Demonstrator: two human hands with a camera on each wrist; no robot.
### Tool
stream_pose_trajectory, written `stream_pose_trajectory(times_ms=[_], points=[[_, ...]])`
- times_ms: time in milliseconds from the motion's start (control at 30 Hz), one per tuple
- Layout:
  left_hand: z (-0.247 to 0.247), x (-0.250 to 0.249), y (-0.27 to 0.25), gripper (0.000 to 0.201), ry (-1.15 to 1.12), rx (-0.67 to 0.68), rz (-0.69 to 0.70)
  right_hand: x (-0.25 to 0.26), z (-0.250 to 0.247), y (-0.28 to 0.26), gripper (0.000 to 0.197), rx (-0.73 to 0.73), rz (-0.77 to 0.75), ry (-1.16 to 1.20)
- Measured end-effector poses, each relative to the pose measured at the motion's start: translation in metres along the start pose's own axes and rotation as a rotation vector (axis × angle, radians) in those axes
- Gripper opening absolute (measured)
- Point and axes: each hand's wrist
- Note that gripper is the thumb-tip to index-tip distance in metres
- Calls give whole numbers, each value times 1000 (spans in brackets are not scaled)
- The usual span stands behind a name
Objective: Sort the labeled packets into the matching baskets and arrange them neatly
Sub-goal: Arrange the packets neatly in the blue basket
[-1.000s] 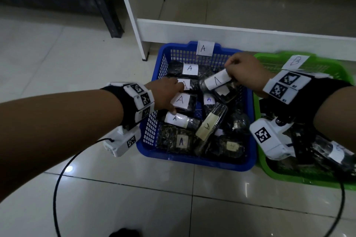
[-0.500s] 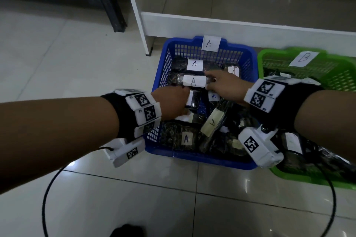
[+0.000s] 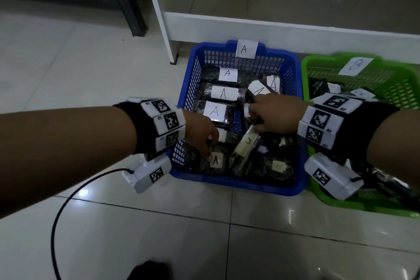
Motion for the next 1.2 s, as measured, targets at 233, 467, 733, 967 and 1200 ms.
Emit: stream_pose_trajectory(times_ms=[233, 467, 733, 967, 1200], points=[[1, -9, 2, 56, -2, 35, 27, -2, 5, -1, 43, 41, -38, -116], [4, -2, 0, 36, -107, 73, 54, 1, 4, 4, 38, 79, -40, -2], [-39, 16, -21, 25, -337, -29, 78, -5, -8, 1, 28, 66, -38, 266], [-57, 35, -29, 25, -548, -194, 98, -16, -15, -2, 24, 55, 23, 515], [-55, 49, -21, 32, -942, -480, 144, -6, -29, -12, 26, 37, -77, 1071]])
Point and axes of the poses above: each hand's wrist, its own y-axis towards the middle knuckle, its own z-axis out of the palm, x = y × z, and after that the axes turned 6 degrees about x, right-handed
